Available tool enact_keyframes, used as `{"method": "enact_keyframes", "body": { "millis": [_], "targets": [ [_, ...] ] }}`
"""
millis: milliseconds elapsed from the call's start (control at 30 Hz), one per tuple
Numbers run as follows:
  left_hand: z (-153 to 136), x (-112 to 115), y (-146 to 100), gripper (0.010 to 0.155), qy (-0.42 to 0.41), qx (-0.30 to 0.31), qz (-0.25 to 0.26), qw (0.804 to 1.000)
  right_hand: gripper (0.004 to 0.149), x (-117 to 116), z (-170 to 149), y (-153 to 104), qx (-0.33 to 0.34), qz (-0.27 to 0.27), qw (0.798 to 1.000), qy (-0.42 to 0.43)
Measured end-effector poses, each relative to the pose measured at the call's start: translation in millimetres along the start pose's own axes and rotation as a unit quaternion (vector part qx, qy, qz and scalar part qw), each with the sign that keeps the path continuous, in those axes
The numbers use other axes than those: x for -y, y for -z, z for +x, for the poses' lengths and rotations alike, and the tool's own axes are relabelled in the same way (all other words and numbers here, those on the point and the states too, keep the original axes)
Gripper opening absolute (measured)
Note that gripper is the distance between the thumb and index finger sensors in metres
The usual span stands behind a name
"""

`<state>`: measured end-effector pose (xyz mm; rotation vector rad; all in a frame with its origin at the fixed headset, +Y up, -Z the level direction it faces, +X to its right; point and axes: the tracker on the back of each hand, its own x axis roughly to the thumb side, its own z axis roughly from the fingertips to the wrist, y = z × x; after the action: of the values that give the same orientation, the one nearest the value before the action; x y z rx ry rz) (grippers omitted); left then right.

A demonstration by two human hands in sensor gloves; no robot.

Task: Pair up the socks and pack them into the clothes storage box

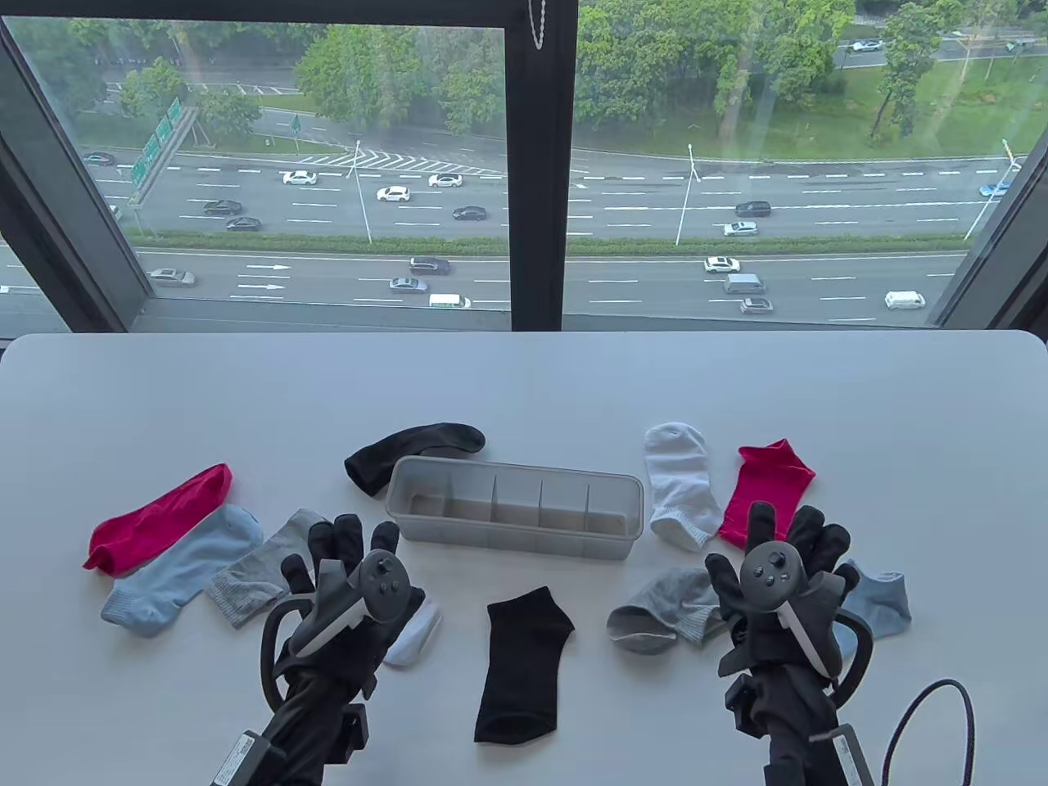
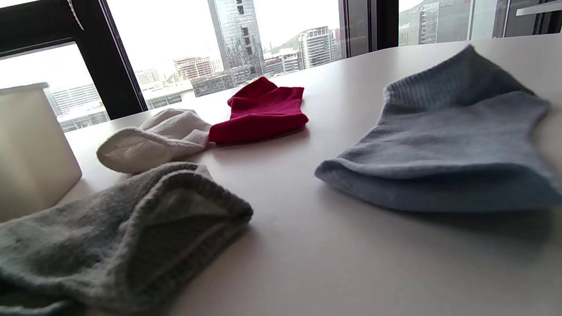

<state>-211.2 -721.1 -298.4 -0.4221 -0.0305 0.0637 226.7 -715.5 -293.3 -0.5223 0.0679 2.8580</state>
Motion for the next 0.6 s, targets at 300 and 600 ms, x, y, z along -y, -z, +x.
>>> {"method": "enact_keyframes", "body": {
  "millis": [300,600],
  "targets": [
    [0,0,2,0.075,-0.008,0.007,0.001,1.0,0.082,3,38,-16,0.083,-0.014,0.996,-0.032],
    [-2,-1,3,0.075,-0.025,0.014,0.009,1.0,0.088,-13,152,-68,0.251,0.151,0.953,-0.079]
  ]
}}
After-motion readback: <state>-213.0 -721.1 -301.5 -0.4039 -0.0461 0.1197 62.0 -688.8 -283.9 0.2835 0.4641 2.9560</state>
